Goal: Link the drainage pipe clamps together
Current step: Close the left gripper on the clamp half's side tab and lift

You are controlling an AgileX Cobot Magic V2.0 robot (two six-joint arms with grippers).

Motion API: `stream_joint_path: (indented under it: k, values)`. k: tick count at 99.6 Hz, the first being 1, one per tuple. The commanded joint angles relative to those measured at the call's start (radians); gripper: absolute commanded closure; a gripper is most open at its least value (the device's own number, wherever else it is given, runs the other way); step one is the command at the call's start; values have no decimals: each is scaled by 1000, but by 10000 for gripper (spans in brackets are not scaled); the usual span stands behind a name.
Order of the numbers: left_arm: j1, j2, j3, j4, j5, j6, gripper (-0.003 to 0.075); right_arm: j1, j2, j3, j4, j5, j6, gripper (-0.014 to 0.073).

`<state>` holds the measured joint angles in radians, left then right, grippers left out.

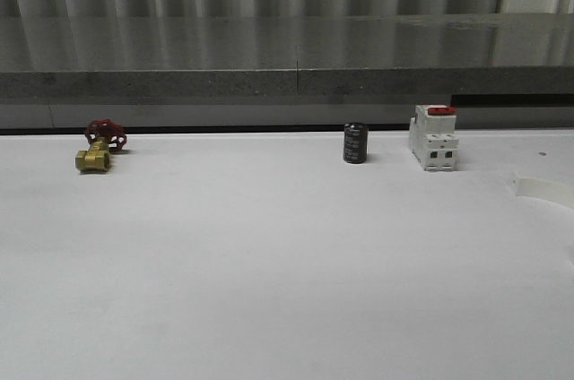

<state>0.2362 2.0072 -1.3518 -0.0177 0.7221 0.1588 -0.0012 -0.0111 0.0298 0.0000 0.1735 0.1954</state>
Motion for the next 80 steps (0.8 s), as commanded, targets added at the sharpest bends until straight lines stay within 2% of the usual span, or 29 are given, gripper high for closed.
stream_joint_path:
  k: [1, 31, 37, 42, 49, 68, 80]
  values:
    - [2, -35, -27, 0, -31, 7, 102, -3, -20, -18, -7, -84, -3, 662]
    - [2, -30, -27, 31, -50, 13, 104, -3, -20, -18, -7, -84, -3, 662]
    - [2, -30, -27, 35, -50, 13, 129, -3, -20, -18, -7, -84, -3, 662]
    - [2, -30, -27, 35, -48, 13, 175, -3, -20, -18, -7, -84, -3, 662]
    - [2, -30, -27, 33, -48, 13, 279, -3, -20, -18, -7, -84, -3, 662]
    - [2, -30, -27, 10, -44, 13, 622, -3, -20, -18, -7, -84, -3, 662]
    - [2, -30, -27, 5, -24, 13, 739, -3, -20, -18, -7, -84, -3, 662]
